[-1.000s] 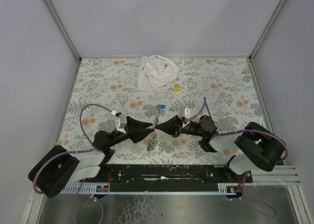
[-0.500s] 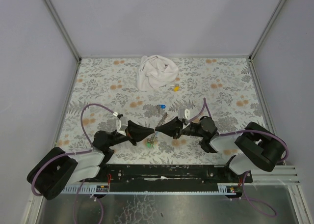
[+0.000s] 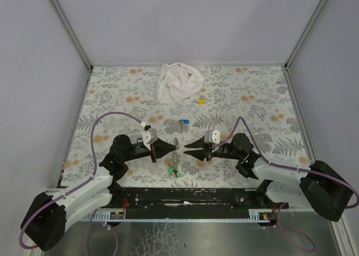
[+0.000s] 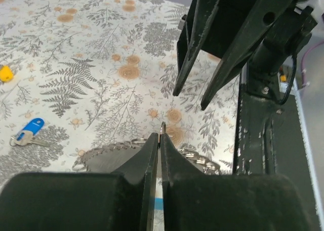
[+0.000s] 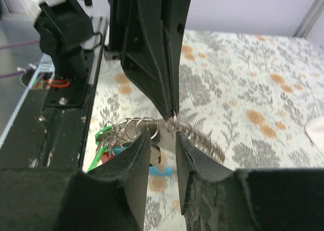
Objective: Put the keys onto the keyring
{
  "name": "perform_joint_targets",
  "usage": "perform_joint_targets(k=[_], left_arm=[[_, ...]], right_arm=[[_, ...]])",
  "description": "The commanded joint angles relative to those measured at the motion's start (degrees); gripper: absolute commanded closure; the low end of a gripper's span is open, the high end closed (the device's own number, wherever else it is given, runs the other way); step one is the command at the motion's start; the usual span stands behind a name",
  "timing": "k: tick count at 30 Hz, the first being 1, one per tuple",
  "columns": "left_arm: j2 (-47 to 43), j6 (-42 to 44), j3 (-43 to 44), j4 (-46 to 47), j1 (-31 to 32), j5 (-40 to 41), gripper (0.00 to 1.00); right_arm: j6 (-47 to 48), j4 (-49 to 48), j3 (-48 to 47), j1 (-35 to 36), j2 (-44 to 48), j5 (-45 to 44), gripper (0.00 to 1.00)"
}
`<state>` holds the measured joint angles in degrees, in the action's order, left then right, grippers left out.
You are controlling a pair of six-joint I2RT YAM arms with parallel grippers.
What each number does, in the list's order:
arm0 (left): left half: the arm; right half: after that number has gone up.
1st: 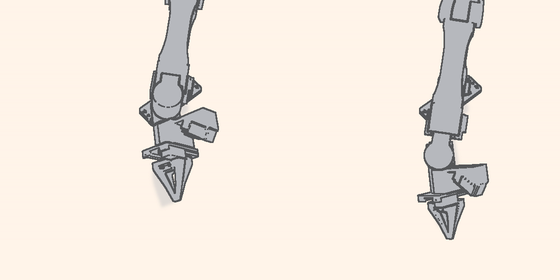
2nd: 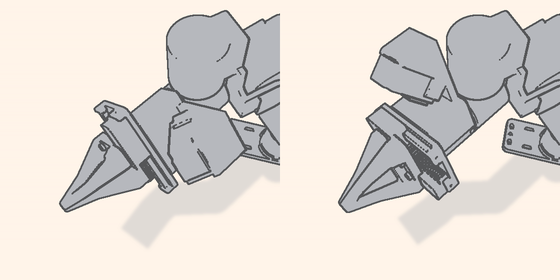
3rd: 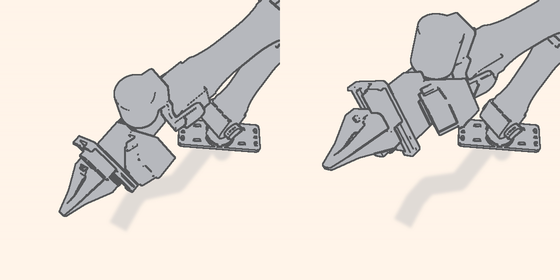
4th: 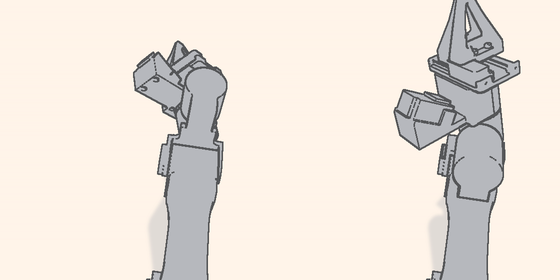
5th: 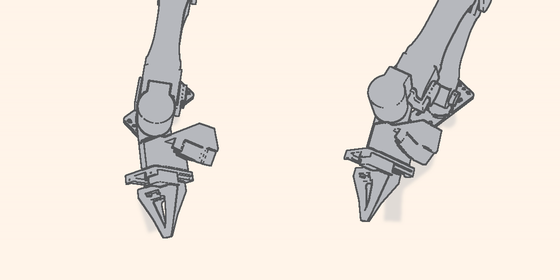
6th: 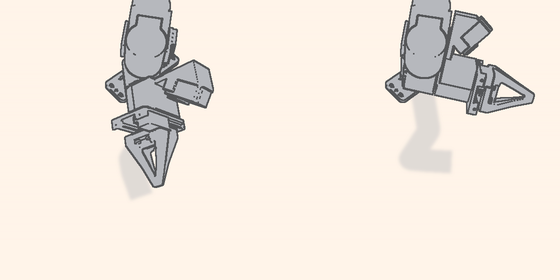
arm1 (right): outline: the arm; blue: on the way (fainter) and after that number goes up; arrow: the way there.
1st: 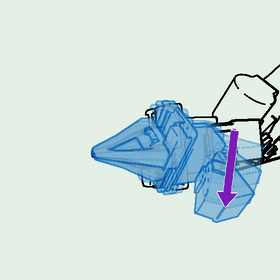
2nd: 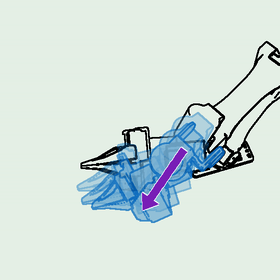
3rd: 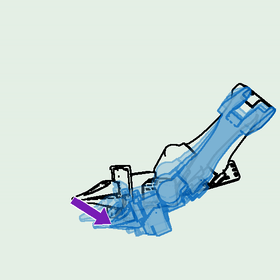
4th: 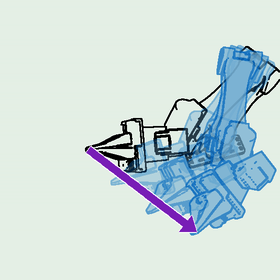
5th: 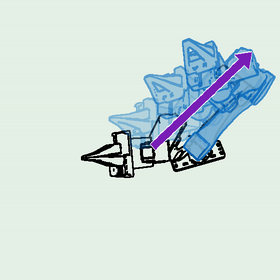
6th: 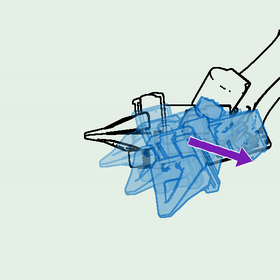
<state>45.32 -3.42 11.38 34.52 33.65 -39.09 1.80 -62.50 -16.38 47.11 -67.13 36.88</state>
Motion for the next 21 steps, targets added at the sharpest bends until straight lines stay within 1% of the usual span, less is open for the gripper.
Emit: perform_joint_targets(k=[1,4,7,9,12,17,21], left_arm=[[3.00,8.98,4.42,-12.15,0.13,-1.86,1.00],[5.66,11.42,6.03,-14.50,1.71,-1.53,1.00],[8.31,14.10,7.57,-16.89,4.48,-0.54,1.00],[9.67,15.53,8.26,-18.17,6.29,0.79,1.00],[10.31,16.39,8.37,-18.58,7.19,1.31,1.00],[8.98,16.64,6.62,-16.63,7.33,1.20,1.00],[8.23,15.66,4.49,-13.42,7.33,0.97,1.00]], right_arm=[[7.38,20.03,-4.28,0.00,5.04,-4.99,0.66],[5.21,26.78,-5.72,-0.01,7.13,-13.45,0.63],[2.58,30.70,-7.00,-0.03,7.59,-21.51,0.58],[2.38,33.63,-8.35,-0.08,7.15,-23.76,0.56],[3.58,35.02,-8.61,-0.11,6.76,-21.21,0.56],[7.04,30.95,-5.50,-0.20,7.36,-15.04,0.57],[9.46,26.70,-3.74,-0.27,6.94,-5.97,0.58]])
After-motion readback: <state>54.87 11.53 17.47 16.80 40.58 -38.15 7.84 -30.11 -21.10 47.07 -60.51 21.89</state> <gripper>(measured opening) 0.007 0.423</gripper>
